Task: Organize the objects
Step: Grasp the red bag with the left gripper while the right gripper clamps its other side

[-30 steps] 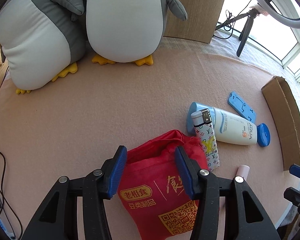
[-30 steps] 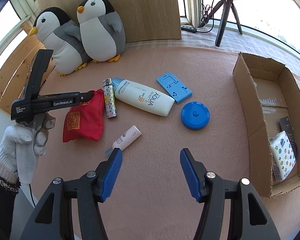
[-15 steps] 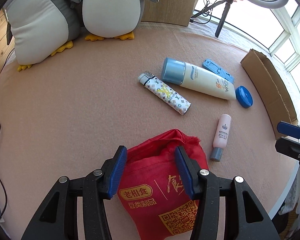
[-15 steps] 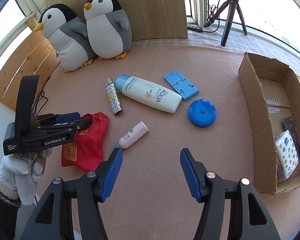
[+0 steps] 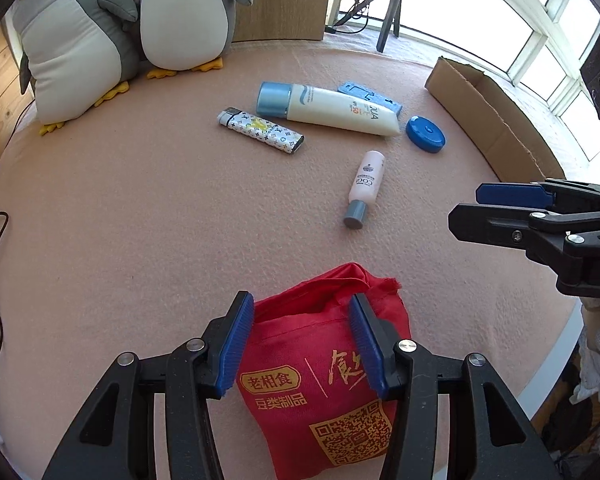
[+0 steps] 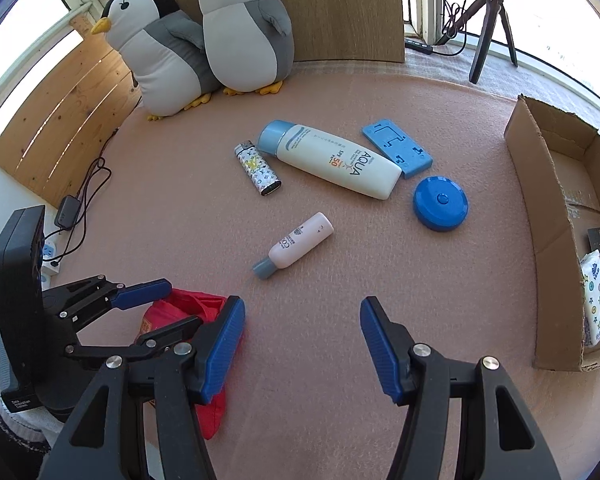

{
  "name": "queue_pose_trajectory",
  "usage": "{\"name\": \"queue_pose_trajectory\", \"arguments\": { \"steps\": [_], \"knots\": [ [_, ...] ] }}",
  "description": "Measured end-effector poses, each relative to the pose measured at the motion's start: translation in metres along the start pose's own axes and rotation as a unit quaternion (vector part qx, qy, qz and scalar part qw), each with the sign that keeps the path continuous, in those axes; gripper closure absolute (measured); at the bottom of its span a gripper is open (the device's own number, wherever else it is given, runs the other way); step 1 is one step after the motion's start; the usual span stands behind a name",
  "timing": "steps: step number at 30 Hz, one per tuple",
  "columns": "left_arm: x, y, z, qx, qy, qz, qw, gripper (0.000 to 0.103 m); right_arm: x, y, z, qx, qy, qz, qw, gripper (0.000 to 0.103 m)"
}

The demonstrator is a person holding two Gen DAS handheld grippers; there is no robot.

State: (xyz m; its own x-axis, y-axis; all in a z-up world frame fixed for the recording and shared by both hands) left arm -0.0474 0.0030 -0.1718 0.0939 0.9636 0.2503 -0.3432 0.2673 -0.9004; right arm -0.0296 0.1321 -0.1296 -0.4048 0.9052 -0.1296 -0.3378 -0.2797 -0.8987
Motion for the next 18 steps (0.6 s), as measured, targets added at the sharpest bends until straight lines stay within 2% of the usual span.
{"name": "queue_pose_trajectory", "arguments": {
  "steps": [2, 4, 6, 9, 18],
  "knots": [
    [-0.007, -0.011, -0.002, 0.006, -0.004, 0.001, 1.0000, 0.043, -0.004, 0.002, -0.002, 0.000, 0.000, 0.008, 1.000, 0.047],
    [-0.017, -0.021, -0.005, 0.012, -0.011, -0.002, 0.9999, 0.028, -0.009, 0.003, -0.004, 0.001, 0.002, 0.012, 1.000, 0.046],
    [-0.027, -0.026, -0.010, 0.003, -0.023, -0.017, 0.9996, 0.022, -0.014, 0.005, -0.004, 0.000, 0.005, 0.022, 1.000, 0.045],
    [-0.036, -0.025, -0.014, -0.016, -0.037, -0.030, 0.9987, 0.020, -0.022, 0.012, -0.005, -0.007, 0.004, 0.035, 0.999, 0.042],
    [-0.024, -0.012, -0.032, -0.045, -0.022, -0.035, 0.9981, 0.020, -0.049, 0.038, -0.004, -0.050, -0.014, 0.068, 0.996, 0.040]
  ]
}}
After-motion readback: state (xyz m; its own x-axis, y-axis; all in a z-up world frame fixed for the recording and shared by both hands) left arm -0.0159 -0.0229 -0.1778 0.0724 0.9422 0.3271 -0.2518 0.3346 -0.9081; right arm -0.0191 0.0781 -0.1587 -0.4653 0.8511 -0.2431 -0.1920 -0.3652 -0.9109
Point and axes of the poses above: each gripper's, at about its wrist camera, not at the fingertips, and y roughly the way its jaws point, x to its right, z to its top, the point moved 1 cm from there along y, roughly the way its jaws point, and after that the axes turned 15 degrees about -y, right-handed, at the moved point
